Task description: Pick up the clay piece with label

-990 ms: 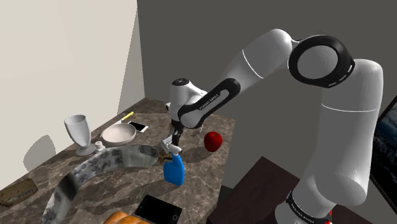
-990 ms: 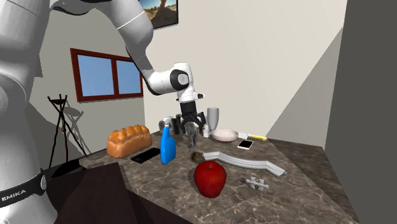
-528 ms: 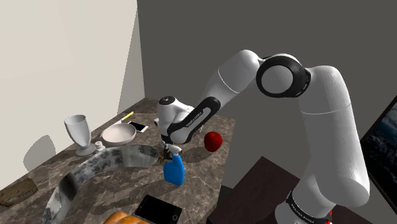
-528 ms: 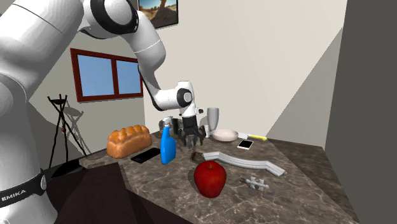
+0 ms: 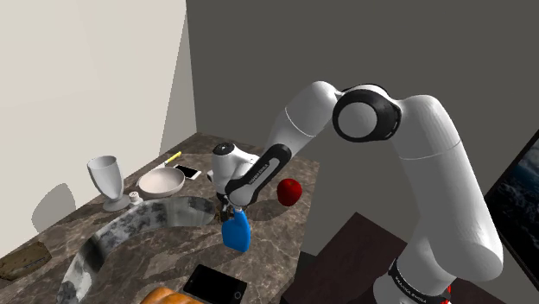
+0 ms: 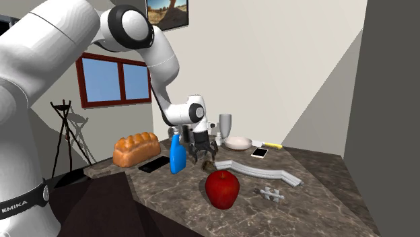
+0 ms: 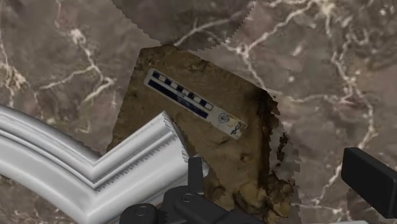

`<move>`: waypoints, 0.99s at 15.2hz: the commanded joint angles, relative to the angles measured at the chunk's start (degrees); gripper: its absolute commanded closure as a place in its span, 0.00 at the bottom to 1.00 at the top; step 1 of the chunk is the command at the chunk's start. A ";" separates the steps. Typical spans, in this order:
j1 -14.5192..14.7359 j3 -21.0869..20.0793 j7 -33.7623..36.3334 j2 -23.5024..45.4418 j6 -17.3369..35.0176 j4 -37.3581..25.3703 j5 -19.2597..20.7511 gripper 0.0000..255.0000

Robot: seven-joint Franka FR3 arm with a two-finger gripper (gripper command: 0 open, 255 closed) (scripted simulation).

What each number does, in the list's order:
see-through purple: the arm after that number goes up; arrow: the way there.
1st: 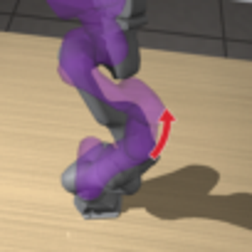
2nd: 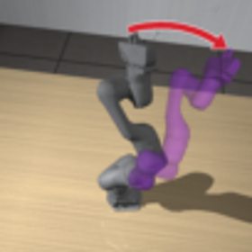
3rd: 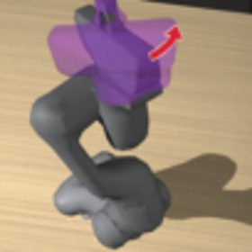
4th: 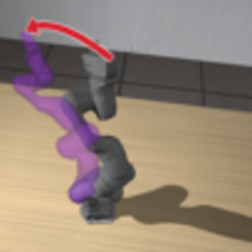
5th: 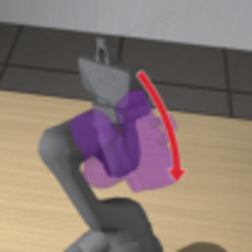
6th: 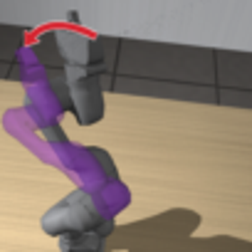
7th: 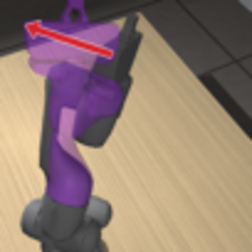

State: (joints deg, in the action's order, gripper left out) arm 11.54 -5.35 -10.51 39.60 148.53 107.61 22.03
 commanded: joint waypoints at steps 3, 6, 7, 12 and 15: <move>-0.02 0.31 0.08 1.03 0.79 0.01 0.29 1.00; -0.21 0.39 -0.03 0.85 1.10 0.49 0.36 1.00; -0.15 0.28 -0.03 0.66 0.76 0.36 0.25 1.00; 0.03 0.28 0.10 0.95 0.67 -0.02 0.26 1.00; -0.32 -0.22 -0.44 -1.04 -0.64 0.67 -0.24 1.00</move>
State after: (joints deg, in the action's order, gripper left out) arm 11.29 -5.43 -10.79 38.95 148.34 108.03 21.92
